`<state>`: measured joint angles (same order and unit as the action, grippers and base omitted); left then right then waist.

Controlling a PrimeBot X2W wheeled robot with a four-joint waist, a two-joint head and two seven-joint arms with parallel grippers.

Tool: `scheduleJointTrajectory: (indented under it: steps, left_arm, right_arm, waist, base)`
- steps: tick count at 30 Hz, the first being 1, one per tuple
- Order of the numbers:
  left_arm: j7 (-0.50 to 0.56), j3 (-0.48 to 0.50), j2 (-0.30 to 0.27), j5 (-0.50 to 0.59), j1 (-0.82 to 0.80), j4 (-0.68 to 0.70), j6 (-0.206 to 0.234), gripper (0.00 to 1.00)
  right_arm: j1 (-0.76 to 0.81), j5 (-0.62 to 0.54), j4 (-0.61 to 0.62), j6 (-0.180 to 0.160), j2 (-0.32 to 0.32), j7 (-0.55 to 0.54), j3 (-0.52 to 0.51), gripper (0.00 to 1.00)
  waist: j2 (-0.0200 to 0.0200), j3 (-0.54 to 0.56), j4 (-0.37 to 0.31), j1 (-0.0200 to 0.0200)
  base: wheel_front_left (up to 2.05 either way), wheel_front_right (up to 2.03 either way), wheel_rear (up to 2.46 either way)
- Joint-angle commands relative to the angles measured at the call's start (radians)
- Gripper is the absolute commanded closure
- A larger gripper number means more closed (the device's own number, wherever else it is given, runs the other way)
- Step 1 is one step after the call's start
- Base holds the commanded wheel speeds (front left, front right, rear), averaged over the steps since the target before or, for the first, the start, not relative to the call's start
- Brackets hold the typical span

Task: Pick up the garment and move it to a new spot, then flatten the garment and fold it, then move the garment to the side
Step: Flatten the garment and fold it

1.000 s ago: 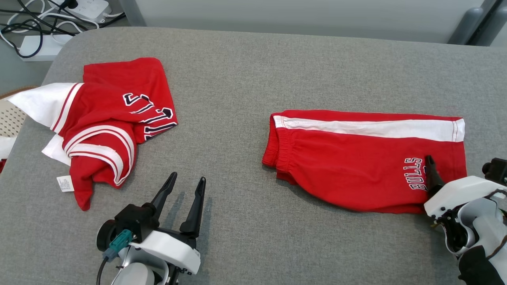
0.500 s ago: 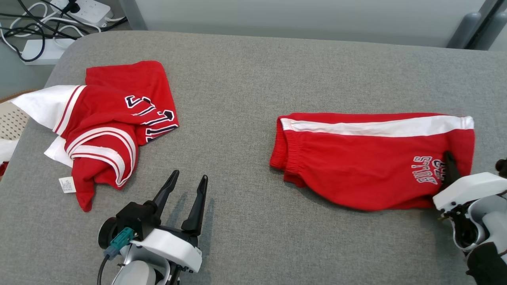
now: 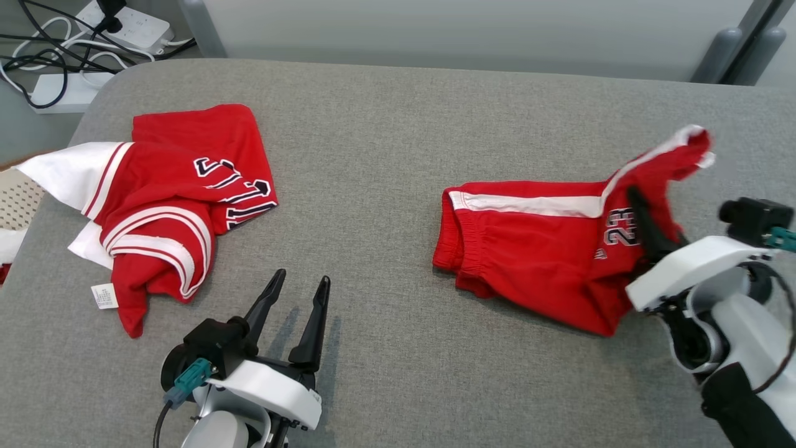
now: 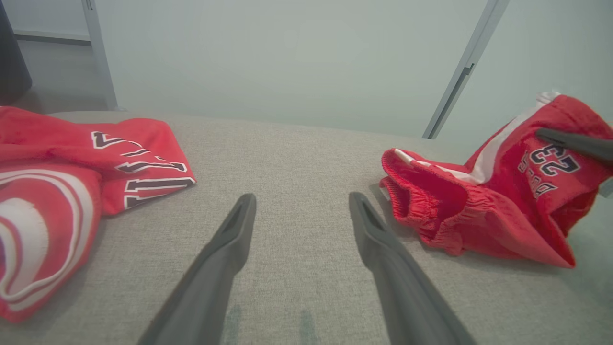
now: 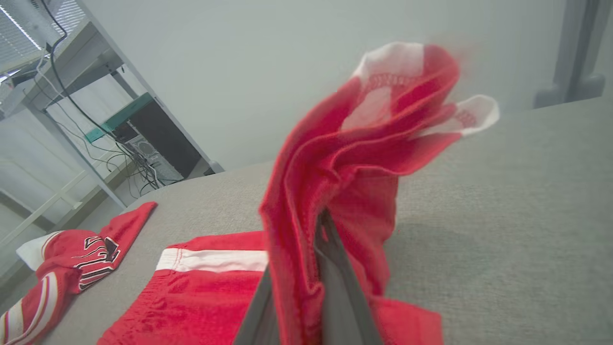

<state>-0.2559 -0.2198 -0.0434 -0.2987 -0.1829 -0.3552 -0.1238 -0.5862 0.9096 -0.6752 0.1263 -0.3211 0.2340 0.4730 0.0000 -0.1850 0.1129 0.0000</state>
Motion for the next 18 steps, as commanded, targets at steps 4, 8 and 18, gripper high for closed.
scheduleJointTrajectory:
  steps: [4,8,18]
  left_arm:
    - [-0.006,0.009,-0.007,-0.020,-0.026,0.021,-0.006,0.00]
    - [-0.006,-0.015,-0.007,-0.040,-0.031,0.024,-0.002,0.00]
    - [-0.006,-0.048,-0.007,-0.069,-0.041,0.036,0.013,0.00]
  right_arm:
    - [-0.031,0.012,0.097,0.004,0.004,-0.049,0.108,1.00]
    - [-0.071,0.008,0.119,0.004,0.031,-0.093,0.202,1.00]
    - [-0.132,0.009,0.008,0.004,0.064,-0.132,0.304,0.00]
  waist:
    - [0.0000,-0.001,0.019,0.0000]
    - [0.0000,-0.009,0.055,0.0000]
    - [0.0000,-0.026,0.124,0.0000]
  base:
    - [0.00,0.00,0.00]
    - [0.00,0.00,0.00]
    - [0.00,0.00,0.00]
